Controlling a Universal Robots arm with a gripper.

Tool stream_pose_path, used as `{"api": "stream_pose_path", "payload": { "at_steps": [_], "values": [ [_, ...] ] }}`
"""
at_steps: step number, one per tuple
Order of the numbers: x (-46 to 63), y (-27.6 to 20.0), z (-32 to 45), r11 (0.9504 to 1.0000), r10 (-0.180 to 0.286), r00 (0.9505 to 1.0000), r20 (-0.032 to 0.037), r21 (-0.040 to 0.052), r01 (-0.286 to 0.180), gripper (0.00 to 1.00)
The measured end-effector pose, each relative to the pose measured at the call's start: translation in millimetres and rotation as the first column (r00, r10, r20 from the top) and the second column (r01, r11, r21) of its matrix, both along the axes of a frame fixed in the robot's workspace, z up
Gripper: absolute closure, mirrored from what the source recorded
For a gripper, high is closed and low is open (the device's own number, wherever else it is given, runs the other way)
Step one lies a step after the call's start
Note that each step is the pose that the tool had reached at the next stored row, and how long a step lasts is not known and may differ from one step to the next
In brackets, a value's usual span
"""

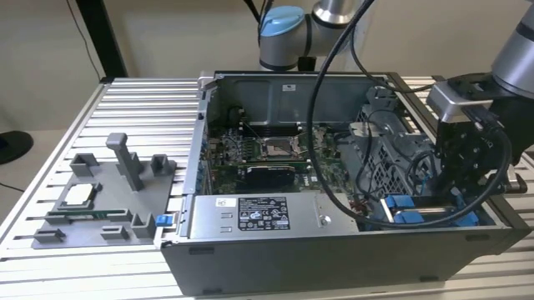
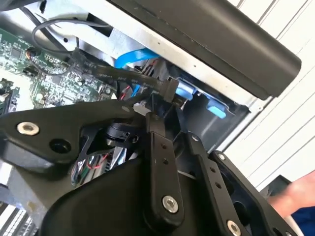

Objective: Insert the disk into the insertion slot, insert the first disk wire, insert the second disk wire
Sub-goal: 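Insert the first disk wire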

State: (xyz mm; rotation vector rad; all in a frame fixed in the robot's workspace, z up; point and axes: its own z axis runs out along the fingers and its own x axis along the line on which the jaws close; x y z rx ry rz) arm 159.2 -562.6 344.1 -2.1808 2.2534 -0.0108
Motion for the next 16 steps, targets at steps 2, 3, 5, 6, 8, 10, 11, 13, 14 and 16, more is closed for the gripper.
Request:
{"api": "stream_pose_path", "payload": {
  "at_steps": [2,3,5,6,8,10,11,13,14,16],
  "values": [
    [0.0,0.0,7.3,1.0000,0.000,1.0000,0.0000,-0.0005,0.000,1.00],
    [0.0,0.0,10.7,1.0000,0.000,1.0000,0.0000,0.0000,0.000,1.00],
    [0.0,0.0,18.1,1.0000,-0.001,1.0000,0.0000,-0.0004,0.001,1.00],
    [0.0,0.0,20.4,1.0000,-0.001,1.0000,0.0000,-0.0001,0.001,1.00],
    [0.0,0.0,25.1,1.0000,-0.001,1.0000,0.0000,-0.0002,0.001,1.00],
    [0.0,0.0,30.4,1.0000,-0.001,1.0000,0.0000,-0.0004,0.001,1.00],
    [0.0,0.0,31.1,1.0000,-0.001,1.0000,0.0000,-0.0002,0.001,1.00],
    [0.0,0.0,31.0,1.0000,-0.001,1.0000,0.0000,0.0000,0.001,1.00],
    [0.0,0.0,31.0,1.0000,-0.001,1.0000,0.0000,0.0000,0.001,0.00],
    [0.5,0.8,31.2,1.0000,-0.001,1.0000,-0.0017,-0.0024,0.001,0.00]
  ]
}}
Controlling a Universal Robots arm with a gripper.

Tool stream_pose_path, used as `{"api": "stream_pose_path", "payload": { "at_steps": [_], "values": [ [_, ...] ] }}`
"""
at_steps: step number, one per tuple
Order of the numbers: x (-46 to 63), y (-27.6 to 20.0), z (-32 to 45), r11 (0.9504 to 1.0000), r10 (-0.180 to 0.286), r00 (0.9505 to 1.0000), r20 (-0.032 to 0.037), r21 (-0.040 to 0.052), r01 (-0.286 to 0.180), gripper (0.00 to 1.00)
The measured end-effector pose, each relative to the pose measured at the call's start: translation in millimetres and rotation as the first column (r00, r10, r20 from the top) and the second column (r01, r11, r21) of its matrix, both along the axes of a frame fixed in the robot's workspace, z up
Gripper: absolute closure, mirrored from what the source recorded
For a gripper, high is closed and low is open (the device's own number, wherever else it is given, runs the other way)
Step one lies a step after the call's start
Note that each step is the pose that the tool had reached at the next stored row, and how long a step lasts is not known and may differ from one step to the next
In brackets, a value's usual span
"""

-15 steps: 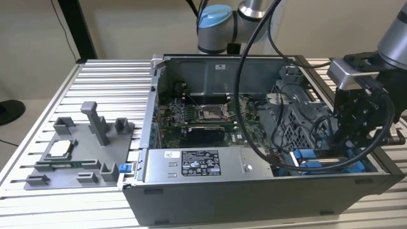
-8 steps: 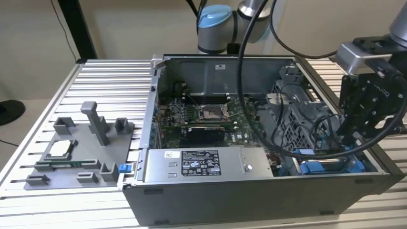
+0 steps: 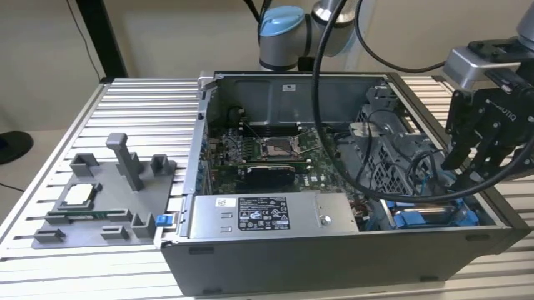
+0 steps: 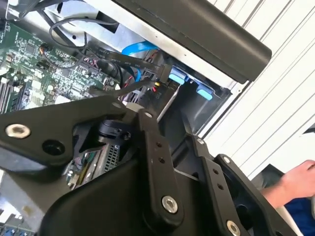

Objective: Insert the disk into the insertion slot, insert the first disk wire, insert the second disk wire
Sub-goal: 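Insert the first disk wire, then insert the second disk wire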

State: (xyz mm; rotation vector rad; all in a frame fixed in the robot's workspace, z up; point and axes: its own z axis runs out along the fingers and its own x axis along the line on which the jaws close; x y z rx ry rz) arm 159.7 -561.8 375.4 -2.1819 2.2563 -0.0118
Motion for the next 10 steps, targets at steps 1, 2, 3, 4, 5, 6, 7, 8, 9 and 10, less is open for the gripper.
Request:
{"api": "stream_pose_path", "payload": {
  "at_steps": [1,2,3,4,5,6,7,8,9,10],
  "values": [
    [0.8,0.8,0.0,1.0000,0.000,1.0000,-0.0036,-0.0021,0.000,0.00],
    [1.8,1.6,-0.1,1.0000,0.000,1.0000,-0.0070,-0.0036,0.000,0.00],
    [3.2,2.5,-0.1,1.0000,0.000,0.9999,-0.0108,-0.0053,0.000,0.00],
    [4.7,3.3,-0.1,1.0000,0.000,0.9999,-0.0143,-0.0067,0.000,0.00],
    [6.7,4.1,-0.3,1.0000,0.000,0.9998,-0.0179,-0.0076,0.000,0.00],
    [8.6,4.9,-0.3,1.0000,0.000,0.9998,-0.0212,-0.0084,0.000,0.00],
    [10.8,5.6,-0.3,1.0000,0.000,0.9997,-0.0246,-0.0092,0.000,0.00],
    [13.1,6.3,-0.2,1.0000,0.000,0.9996,-0.0280,-0.0100,0.000,0.00],
    [15.8,6.8,-0.2,0.9999,0.000,0.9995,-0.0321,-0.0107,0.000,0.00],
    [18.8,7.1,-0.3,0.9999,0.000,0.9993,-0.0380,-0.0116,0.000,0.00]
  ]
}}
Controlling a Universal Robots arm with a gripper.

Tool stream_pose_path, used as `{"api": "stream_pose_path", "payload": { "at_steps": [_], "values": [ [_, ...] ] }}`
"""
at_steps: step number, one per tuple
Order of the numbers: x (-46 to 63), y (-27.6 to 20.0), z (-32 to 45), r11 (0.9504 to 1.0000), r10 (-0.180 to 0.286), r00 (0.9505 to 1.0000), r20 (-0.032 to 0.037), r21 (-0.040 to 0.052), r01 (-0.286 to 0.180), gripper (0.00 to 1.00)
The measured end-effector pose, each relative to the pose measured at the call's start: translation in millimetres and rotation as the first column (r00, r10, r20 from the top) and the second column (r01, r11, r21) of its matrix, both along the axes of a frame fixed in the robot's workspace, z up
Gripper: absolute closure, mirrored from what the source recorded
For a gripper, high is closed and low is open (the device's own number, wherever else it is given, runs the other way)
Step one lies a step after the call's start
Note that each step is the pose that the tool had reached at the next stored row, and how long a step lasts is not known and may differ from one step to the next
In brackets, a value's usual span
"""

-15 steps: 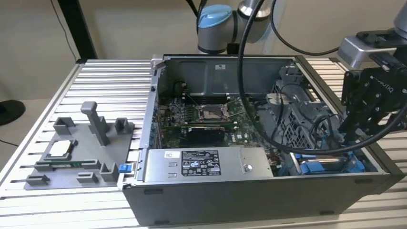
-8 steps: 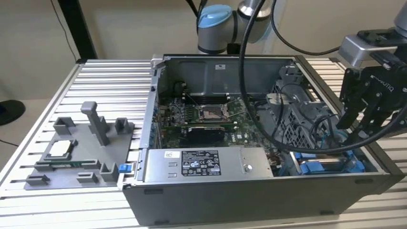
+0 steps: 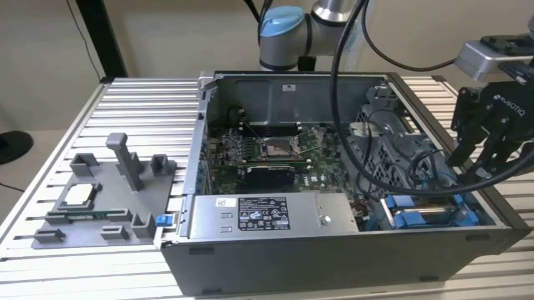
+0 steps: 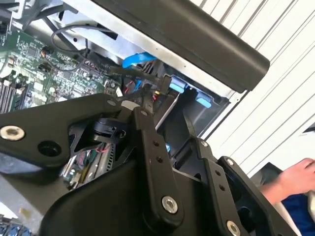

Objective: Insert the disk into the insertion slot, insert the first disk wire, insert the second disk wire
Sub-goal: 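Insert the second disk wire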

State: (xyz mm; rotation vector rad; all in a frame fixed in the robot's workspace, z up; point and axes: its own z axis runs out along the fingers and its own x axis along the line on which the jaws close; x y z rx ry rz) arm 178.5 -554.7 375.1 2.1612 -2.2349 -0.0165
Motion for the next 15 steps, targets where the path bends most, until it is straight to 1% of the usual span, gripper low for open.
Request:
{"api": "stream_pose_path", "payload": {
  "at_steps": [2,8,10,12,15],
  "values": [
    [5.3,0.4,-0.2,1.0000,0.000,0.9999,-0.0168,-0.0023,0.000,0.00],
    [24.0,0.9,-1.5,1.0000,0.000,0.9970,-0.0768,-0.0081,0.000,0.00],
    [30.6,1.0,-2.2,1.0000,0.000,0.9956,-0.0934,-0.0097,-0.001,0.00],
    [37.1,1.1,-3.4,0.9999,0.000,0.9943,-0.1067,-0.0102,-0.001,0.00],
    [44.3,1.1,-5.8,0.9999,0.002,0.9925,-0.1223,-0.0101,-0.003,0.00]
  ]
}}
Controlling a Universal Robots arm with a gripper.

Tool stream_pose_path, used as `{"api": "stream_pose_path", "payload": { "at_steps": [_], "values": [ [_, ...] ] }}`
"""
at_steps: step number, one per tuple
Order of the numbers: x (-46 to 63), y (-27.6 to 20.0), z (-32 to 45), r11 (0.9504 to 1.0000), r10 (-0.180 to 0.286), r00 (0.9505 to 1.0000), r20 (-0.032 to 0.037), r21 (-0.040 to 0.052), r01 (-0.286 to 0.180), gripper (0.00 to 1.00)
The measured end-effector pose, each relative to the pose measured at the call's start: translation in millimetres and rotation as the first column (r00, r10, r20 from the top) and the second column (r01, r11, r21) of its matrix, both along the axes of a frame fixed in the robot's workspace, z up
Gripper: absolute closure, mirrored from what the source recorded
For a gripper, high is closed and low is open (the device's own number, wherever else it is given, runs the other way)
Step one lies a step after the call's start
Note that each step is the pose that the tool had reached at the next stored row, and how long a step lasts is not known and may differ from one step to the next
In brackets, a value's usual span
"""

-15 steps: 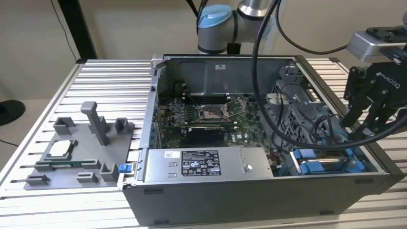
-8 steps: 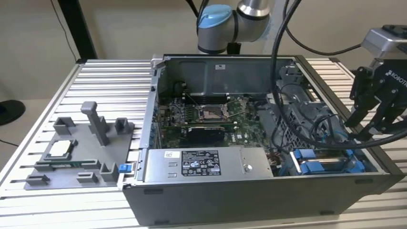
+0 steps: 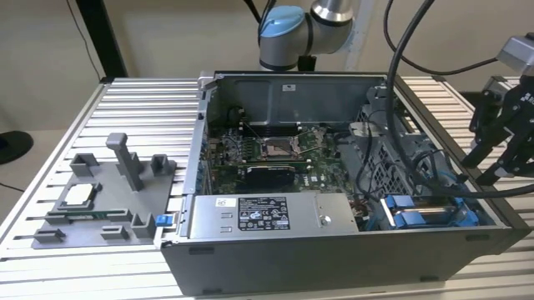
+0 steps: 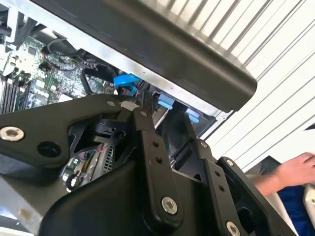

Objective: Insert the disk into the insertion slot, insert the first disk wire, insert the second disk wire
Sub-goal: 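Insert the second disk wire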

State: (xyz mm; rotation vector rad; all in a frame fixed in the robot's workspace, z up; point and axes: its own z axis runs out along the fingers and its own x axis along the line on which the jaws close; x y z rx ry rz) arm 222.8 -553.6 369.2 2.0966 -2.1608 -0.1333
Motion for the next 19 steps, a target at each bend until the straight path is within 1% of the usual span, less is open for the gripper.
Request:
{"api": "stream_pose_path", "payload": {
  "at_steps": [1,4,10,12,14,17,19],
  "values": [
    [0.9,0.1,-1.1,1.0000,0.001,1.0000,-0.0037,0.0004,-0.001,0.00],
    [0.9,0.0,-3.7,1.0000,0.004,1.0000,-0.0076,0.0000,-0.004,0.00],
    [0.8,0.0,-4.3,1.0000,0.008,0.9997,-0.0227,0.0000,-0.008,0.00],
    [0.7,0.0,-4.4,0.9999,0.012,0.9996,-0.0269,-0.0014,-0.012,0.00],
    [0.7,0.0,-4.6,0.9998,0.018,0.9994,-0.0295,-0.0055,-0.018,0.00],
    [0.4,-0.1,-5.3,0.9995,0.027,0.9991,-0.0321,-0.0164,-0.028,0.00],
    [-0.2,0.0,-5.6,0.9993,0.030,0.9989,-0.0352,-0.0193,-0.031,0.00]
  ]
}}
